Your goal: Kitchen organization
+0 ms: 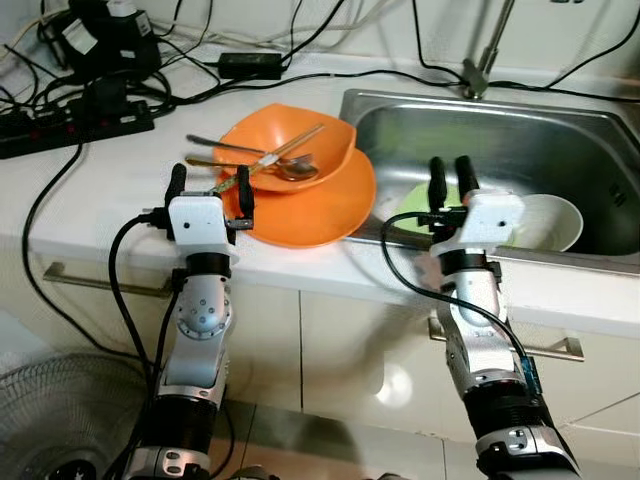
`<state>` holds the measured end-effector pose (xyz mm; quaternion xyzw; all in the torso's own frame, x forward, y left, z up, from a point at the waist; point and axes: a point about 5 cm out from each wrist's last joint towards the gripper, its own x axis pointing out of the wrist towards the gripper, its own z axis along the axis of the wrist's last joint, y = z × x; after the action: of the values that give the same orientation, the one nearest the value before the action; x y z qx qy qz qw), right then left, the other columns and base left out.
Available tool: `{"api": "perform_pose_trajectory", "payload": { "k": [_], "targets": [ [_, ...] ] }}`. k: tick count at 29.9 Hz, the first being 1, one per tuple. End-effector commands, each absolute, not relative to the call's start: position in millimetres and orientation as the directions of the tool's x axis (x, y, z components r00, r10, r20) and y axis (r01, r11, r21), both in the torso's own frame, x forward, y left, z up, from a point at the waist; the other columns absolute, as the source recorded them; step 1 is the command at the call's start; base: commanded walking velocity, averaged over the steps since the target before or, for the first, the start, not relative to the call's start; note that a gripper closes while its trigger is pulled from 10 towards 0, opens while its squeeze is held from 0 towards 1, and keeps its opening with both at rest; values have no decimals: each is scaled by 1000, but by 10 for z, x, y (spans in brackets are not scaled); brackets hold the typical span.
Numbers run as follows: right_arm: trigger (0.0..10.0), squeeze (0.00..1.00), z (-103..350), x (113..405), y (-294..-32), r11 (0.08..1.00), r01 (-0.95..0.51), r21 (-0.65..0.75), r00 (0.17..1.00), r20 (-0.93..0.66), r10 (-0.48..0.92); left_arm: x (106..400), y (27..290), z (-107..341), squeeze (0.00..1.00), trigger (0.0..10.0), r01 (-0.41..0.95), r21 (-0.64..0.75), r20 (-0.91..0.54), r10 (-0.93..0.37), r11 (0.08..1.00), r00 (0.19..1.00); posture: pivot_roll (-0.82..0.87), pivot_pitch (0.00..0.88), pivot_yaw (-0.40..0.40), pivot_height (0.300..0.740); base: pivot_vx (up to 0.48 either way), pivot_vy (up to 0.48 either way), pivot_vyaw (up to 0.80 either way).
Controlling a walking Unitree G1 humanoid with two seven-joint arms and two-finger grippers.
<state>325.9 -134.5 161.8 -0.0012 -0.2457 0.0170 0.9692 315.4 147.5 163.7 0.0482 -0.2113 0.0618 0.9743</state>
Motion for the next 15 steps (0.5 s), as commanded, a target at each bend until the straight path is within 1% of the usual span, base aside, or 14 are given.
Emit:
{"api": "perform_pose_trajectory", "payload": {
  "k": [1, 5, 9, 11, 13, 15],
  "targets": [
    [10000, 0, 1670, 3276, -1356, 999, -33, -5, 870, 491, 31, 3135, 1492, 1678, 0, 10000, -153, 65, 440, 110, 986, 891, 98, 66, 15, 740, 0, 0, 0],
    [10000, 0, 1674, 3274, -1349, 999, -36, -2, 869, 493, 32, 3120, 1502, 1669, 0, 10000, -157, 57, 440, 116, 986, 891, 98, 57, 14, 740, 0, 0, 0],
    [10000, 0, 1672, 3274, -1343, 999, -39, -2, 869, 493, 35, 3117, 1507, 1613, 0, 10000, -146, 20, 409, 125, 989, 904, 99, 54, 12, 740, 0, 0, 0],
    [10000, 0, 1674, 3276, -1340, 999, -40, -3, 869, 493, 37, 3129, 1487, 1556, 0, 10000, -110, -3, 374, 103, 994, 922, 98, 55, 12, 740, 0, 0, 0],
    [10000, 0, 1674, 3276, -1343, 999, -40, -2, 869, 493, 36, 3138, 1412, 1500, 0, 10000, -44, -22, 336, 49, 999, 941, 98, 57, 12, 740, 0, 0, 0],
    [10000, 0, 1675, 3277, -1345, 999, -39, -2, 869, 493, 35, 3140, 1378, 1486, 0, 10000, -18, -37, 325, 29, 999, 945, 97, 58, 11, 740, 0, 0, 0]
  ]
}}
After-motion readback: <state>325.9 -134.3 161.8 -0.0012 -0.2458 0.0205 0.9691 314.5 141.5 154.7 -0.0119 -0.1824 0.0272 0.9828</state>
